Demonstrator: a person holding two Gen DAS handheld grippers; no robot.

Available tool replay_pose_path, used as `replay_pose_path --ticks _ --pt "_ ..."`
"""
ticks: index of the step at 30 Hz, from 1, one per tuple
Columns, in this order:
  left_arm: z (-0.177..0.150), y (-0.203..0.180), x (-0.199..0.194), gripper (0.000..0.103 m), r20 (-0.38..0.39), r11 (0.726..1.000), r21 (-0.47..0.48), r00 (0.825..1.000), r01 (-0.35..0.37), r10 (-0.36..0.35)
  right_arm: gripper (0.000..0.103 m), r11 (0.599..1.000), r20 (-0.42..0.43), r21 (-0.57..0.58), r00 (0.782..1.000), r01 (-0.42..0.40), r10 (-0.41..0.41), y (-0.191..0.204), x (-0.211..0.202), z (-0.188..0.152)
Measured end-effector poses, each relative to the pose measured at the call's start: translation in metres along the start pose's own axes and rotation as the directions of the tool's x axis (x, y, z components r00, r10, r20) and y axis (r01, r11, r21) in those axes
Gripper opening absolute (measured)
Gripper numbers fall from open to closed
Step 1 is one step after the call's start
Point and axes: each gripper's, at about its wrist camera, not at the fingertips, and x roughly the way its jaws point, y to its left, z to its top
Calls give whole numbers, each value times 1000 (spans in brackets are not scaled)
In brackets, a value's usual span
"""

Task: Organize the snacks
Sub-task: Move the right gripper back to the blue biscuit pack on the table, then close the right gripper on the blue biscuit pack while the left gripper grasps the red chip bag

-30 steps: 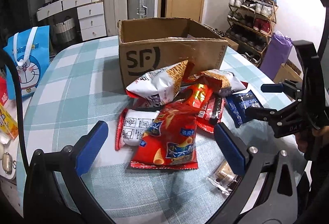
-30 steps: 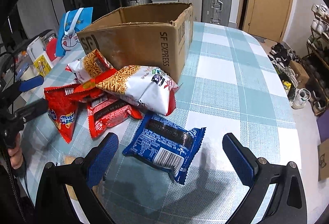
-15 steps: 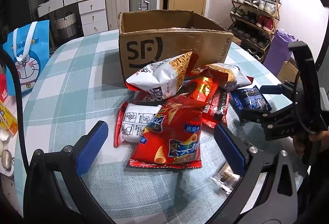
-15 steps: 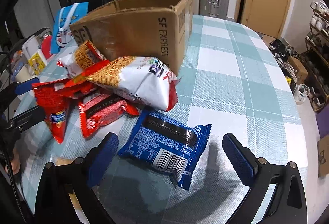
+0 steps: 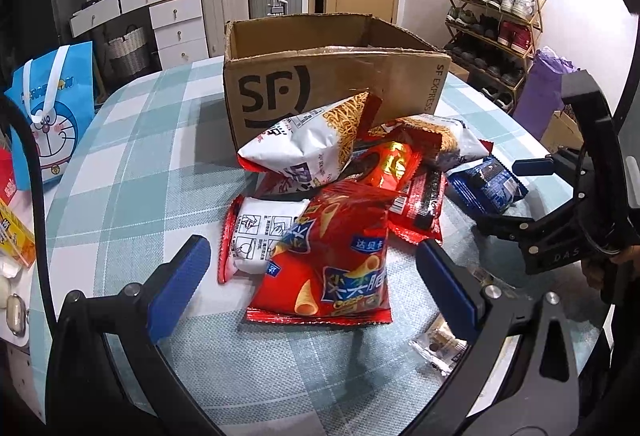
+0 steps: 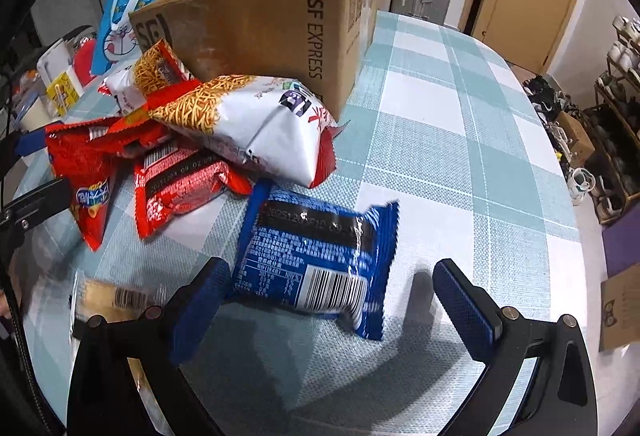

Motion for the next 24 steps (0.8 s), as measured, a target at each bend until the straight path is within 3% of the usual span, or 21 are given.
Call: replay_pose_path --ticks 13,17,22,24 --pt "-1 5 4 102 -11 1000 -18 1000 -8 7 102 999 35 19 999 -33 32 5 -4 -1" --pt "-2 6 4 102 -16 1000 -20 1000 -2 2 72 998 35 16 998 -55 54 6 -5 -1" --pt "-2 5 5 102 -16 1000 -23 1000 -7 6 66 998 26 12 998 -58 58 6 -7 -2" --pt "-2 5 4 102 -5 1000 -24 1000 -16 15 56 998 27 9 998 -60 60 7 -9 -2"
